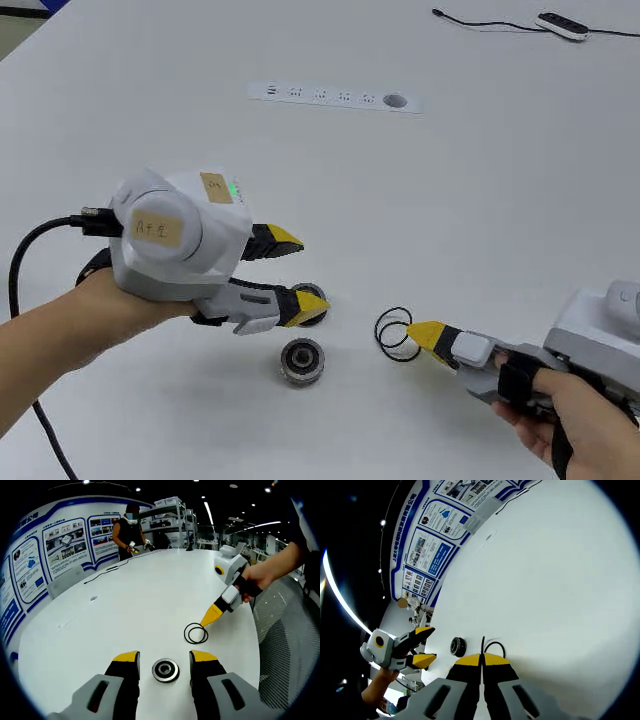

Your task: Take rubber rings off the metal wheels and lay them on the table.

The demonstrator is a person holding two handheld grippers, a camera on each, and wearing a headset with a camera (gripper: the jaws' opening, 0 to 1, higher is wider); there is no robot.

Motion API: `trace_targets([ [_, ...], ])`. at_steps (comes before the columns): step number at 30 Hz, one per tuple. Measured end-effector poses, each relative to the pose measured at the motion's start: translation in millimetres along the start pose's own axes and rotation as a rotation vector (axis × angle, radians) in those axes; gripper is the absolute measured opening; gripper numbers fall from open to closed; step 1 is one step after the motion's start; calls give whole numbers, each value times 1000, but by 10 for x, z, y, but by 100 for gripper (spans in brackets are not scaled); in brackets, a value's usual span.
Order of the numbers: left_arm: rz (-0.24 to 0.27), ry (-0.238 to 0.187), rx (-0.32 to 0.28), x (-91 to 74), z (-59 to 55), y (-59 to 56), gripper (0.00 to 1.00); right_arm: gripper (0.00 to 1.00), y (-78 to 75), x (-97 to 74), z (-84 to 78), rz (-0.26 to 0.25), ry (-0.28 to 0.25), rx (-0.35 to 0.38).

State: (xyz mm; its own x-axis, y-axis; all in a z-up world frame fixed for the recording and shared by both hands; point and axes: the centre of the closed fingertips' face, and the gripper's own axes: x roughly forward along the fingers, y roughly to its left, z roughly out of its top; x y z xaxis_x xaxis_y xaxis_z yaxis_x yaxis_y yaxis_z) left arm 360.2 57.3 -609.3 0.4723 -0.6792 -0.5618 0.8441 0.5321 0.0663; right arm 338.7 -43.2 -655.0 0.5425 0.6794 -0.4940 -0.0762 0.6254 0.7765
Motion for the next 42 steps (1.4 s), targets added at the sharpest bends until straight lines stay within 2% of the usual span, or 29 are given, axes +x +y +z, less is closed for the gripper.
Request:
trace_targets([
  [3, 3, 17, -9, 31, -55, 21, 41, 2, -50, -15, 1, -20, -1, 38],
  [5, -2, 21, -20, 44, -75, 20, 41, 2, -55, -20, -1, -24, 0, 35],
  [9, -1, 36, -17, 68, -123, 21, 41, 2, -114, -43, -30, -68, 21, 1],
  [14, 2, 57, -7, 95, -191, 19, 39, 2, -136, -46, -54, -87, 31, 6],
  [22, 4, 67, -9, 99, -216, 37, 37, 8, -161, -68, -54, -114, 31, -44],
  [26, 6, 64, -9, 99, -210, 44, 36, 10, -195, -106, -34, -146, 34, -72],
  [29, 4, 66, -7, 107, -214, 42, 35, 11, -148, -136, -16, -131, 30, -86],
  [35, -8, 65, -9, 149, -233, 30, 32, 14, 35, -120, 90, -59, -27, -88],
  [42, -7, 70, -2, 179, -263, 56, 27, 14, 105, -107, 158, -25, -60, -92],
])
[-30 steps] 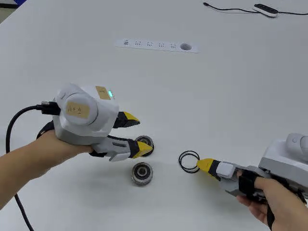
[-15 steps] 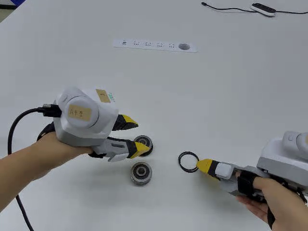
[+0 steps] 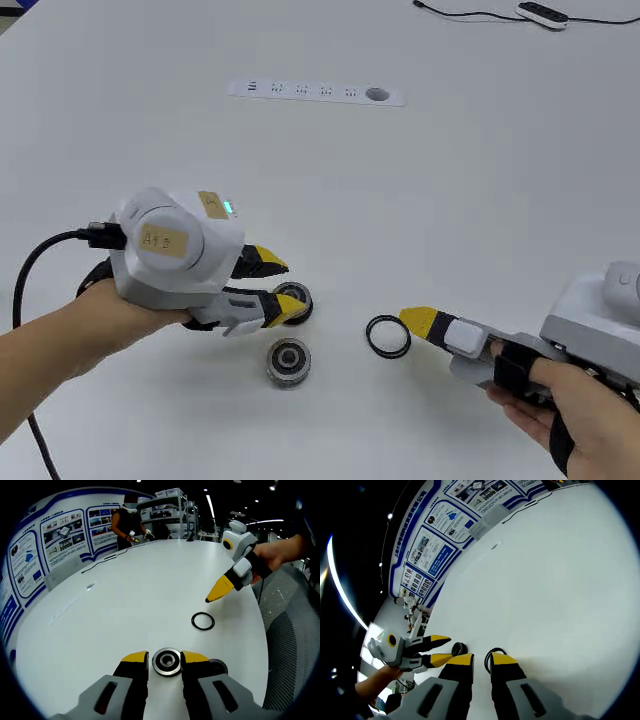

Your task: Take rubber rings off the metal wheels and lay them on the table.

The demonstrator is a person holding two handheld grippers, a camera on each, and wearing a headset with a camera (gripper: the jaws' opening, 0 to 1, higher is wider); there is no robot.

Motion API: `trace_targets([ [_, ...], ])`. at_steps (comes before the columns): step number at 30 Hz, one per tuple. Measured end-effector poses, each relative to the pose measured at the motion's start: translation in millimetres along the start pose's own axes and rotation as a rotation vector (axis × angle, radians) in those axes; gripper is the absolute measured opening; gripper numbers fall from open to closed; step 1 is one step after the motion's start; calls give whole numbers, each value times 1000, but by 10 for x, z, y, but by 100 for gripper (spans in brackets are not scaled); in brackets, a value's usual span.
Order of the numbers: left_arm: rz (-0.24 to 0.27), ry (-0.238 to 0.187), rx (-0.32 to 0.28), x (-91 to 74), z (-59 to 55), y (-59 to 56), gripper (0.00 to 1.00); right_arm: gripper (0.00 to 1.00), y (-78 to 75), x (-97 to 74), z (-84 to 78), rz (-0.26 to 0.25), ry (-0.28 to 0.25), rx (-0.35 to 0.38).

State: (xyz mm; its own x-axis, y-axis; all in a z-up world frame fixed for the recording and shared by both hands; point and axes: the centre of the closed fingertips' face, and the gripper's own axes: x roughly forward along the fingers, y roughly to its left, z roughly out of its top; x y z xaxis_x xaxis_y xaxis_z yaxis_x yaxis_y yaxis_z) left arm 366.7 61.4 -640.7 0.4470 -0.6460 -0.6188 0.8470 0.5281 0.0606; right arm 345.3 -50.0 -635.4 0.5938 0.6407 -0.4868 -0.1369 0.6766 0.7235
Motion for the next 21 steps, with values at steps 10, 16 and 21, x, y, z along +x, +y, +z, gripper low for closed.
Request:
trace_targets([
  [10, -14, 8, -10, 36, -58, -24, 21, 14, 0, 6, 38, 11, -30, 19],
  [16, -22, 11, -1, 47, -76, -46, 19, 14, 41, 20, 19, 28, -24, 23],
  [21, -20, 6, -25, 50, -83, -29, 17, 14, 80, 38, -3, 41, -19, 22],
])
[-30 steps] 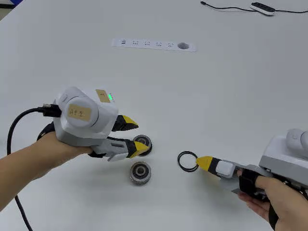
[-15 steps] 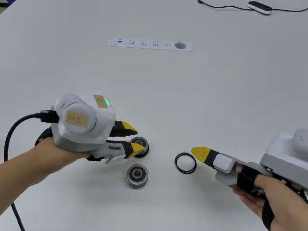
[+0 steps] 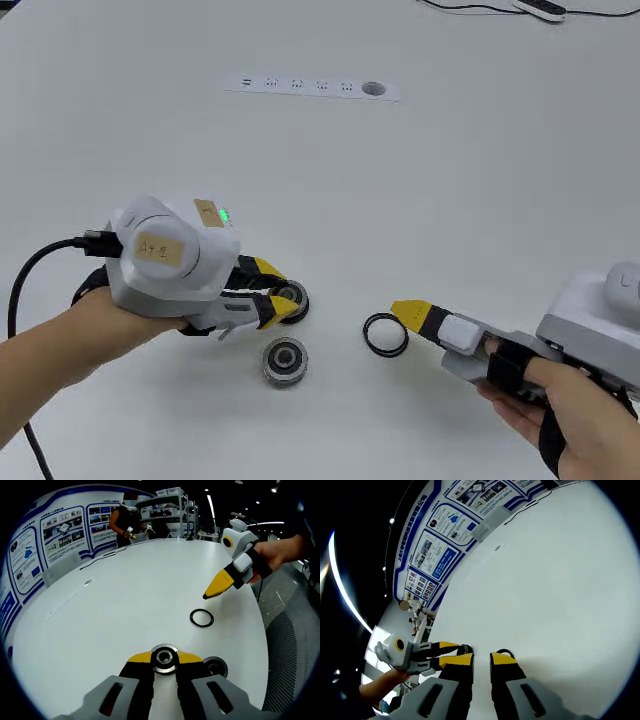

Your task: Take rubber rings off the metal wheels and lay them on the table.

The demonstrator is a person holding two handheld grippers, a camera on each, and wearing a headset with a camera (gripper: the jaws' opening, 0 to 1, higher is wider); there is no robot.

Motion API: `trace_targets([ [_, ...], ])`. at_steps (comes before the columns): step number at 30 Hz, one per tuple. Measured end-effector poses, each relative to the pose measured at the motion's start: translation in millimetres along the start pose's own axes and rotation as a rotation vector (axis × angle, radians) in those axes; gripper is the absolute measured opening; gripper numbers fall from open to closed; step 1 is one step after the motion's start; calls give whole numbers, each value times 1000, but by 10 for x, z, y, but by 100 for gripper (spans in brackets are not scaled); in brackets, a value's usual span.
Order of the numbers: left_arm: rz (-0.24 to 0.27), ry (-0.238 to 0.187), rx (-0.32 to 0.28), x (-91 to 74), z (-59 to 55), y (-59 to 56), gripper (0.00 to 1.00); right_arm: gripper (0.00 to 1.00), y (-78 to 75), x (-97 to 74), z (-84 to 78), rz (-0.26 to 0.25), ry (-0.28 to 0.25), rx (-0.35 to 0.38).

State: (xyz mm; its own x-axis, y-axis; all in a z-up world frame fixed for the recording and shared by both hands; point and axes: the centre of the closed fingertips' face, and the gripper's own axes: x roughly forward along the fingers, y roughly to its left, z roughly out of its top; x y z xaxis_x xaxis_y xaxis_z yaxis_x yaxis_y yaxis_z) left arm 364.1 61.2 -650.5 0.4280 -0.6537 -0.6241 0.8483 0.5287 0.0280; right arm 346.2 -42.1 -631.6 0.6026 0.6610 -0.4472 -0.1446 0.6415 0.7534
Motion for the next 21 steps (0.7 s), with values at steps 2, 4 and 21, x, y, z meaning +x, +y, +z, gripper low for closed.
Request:
trace_targets([
  [2, -4, -3, -12, 4, -1, -3, 16, 14, 6, 2, -6, 4, 2, 4],
  [4, -3, -3, -11, 8, 0, -3, 15, 14, 14, 7, -9, 6, 4, 2],
  [21, -10, 10, -13, 3, -5, -11, 13, 21, 410, 253, -59, 151, 53, -37],
])
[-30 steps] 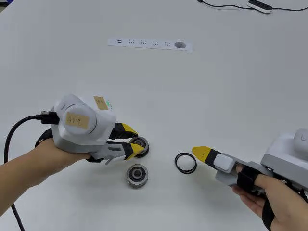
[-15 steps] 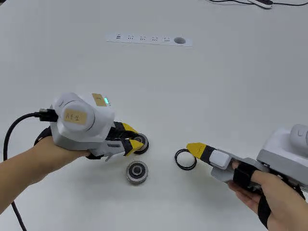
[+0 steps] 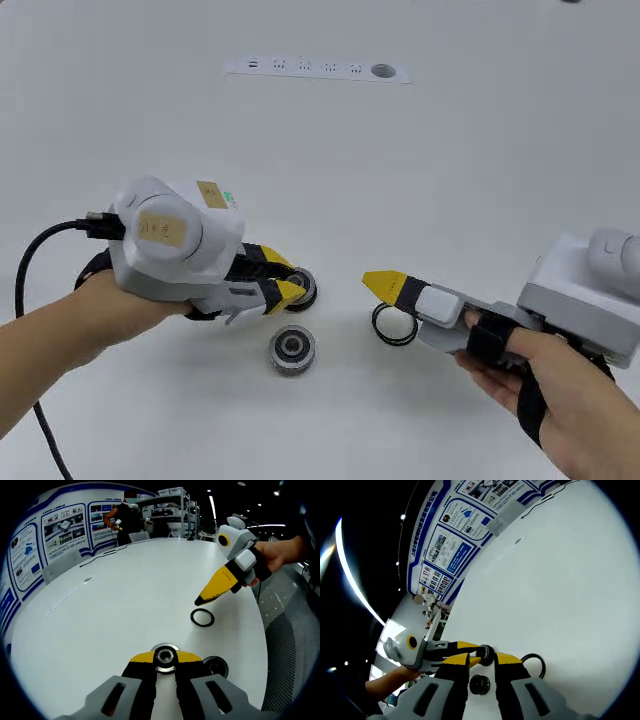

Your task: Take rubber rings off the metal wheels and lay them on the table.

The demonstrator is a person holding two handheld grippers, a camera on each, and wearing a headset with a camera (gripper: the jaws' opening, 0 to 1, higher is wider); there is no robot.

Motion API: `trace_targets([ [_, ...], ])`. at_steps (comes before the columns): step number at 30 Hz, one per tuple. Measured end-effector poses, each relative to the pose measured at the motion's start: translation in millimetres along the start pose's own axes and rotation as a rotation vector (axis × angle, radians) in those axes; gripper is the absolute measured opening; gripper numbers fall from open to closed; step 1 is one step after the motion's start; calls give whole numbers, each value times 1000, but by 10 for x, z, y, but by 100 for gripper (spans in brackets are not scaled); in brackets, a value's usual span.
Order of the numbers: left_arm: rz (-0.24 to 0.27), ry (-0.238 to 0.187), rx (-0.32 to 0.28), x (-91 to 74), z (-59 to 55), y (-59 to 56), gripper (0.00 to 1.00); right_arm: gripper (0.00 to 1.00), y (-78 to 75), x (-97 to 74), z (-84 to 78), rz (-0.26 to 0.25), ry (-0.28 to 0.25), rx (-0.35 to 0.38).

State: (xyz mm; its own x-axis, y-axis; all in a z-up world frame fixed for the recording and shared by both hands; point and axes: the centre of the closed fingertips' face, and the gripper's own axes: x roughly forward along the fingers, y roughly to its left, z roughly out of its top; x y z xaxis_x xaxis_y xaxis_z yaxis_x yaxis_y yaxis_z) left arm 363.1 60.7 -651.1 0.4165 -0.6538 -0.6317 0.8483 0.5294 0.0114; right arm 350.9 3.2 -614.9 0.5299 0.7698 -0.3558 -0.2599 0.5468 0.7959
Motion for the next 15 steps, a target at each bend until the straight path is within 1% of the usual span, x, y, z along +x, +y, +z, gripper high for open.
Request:
trace_targets([
  [5, -8, -2, 4, 0, 2, -1, 13, 31, 160, 95, -20, 87, 9, -42],
  [7, -11, -2, 5, -1, -2, 8, 13, 36, 223, 139, -27, 127, 16, -64],
  [12, -23, 0, 13, 1, 2, 4, 13, 48, 307, 254, -41, 181, 41, -91],
  [15, -27, 3, 18, 3, 3, -1, 13, 54, 321, 322, -48, 189, 49, -94],
])
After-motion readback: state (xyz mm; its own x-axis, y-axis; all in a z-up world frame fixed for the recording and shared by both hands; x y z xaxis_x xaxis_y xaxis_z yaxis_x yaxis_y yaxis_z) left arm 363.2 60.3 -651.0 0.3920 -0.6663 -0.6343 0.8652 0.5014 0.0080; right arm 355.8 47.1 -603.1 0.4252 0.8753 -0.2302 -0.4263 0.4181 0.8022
